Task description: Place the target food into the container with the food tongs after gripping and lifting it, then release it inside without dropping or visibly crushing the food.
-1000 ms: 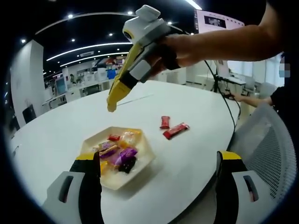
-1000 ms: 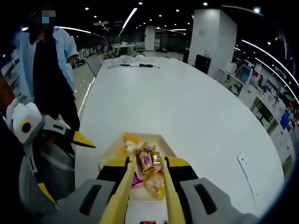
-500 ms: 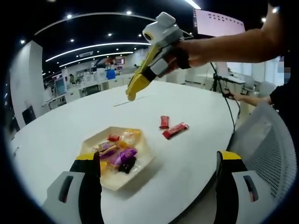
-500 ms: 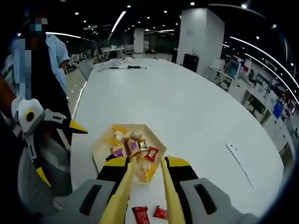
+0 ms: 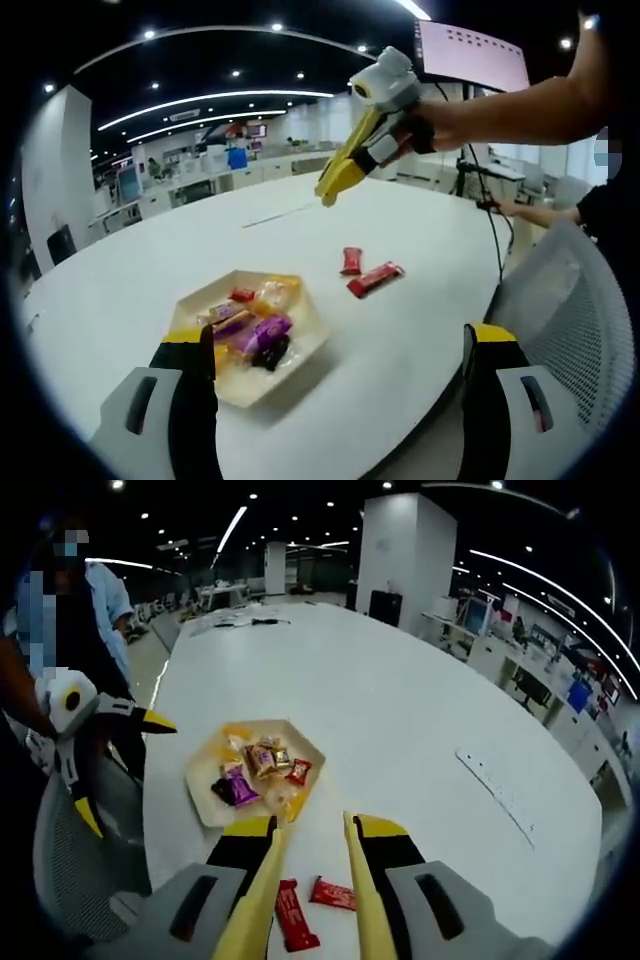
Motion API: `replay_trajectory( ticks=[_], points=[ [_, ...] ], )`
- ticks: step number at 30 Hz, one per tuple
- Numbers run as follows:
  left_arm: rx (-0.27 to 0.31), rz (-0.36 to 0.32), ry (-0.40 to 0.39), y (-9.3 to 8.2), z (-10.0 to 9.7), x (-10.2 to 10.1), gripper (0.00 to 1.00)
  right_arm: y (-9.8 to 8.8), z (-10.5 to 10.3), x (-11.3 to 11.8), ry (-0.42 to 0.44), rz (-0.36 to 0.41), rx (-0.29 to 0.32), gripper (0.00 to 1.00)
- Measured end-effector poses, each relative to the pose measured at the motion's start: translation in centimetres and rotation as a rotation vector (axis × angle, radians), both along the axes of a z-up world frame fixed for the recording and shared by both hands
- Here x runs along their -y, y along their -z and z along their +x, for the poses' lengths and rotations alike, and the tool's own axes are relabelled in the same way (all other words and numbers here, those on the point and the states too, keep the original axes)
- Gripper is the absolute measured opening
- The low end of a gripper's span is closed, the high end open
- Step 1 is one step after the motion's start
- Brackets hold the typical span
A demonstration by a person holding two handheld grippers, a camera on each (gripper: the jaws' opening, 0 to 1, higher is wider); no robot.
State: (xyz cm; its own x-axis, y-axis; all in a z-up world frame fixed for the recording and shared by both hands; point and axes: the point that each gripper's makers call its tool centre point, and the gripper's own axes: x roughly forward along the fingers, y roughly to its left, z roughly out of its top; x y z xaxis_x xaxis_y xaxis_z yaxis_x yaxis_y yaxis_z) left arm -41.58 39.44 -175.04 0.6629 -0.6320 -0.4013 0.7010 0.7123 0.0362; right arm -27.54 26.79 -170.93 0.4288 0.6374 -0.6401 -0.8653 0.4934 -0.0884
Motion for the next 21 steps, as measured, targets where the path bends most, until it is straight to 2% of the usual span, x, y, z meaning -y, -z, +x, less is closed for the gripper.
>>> replay_trajectory(
  ticks=[5, 12, 21],
  points=[
    [-0.006, 0.004, 0.012, 0.1, -0.1, 0.2, 0.99, 0.2, -0.1, 1.9, 0.028, 0.007, 0.0, 0.29],
    [-0.019, 0.005, 0.02, 0.4, -0.3, 0.2, 0.99, -0.7, -0.6, 3.8, 0.014, 0.033, 0.052, 0.29],
    [-0.041, 0.018, 0.016, 0.8, -0.4, 0.2, 0.99, -1.5, -1.4, 6.1, 0.044, 0.05, 0.069, 0.29]
  ],
)
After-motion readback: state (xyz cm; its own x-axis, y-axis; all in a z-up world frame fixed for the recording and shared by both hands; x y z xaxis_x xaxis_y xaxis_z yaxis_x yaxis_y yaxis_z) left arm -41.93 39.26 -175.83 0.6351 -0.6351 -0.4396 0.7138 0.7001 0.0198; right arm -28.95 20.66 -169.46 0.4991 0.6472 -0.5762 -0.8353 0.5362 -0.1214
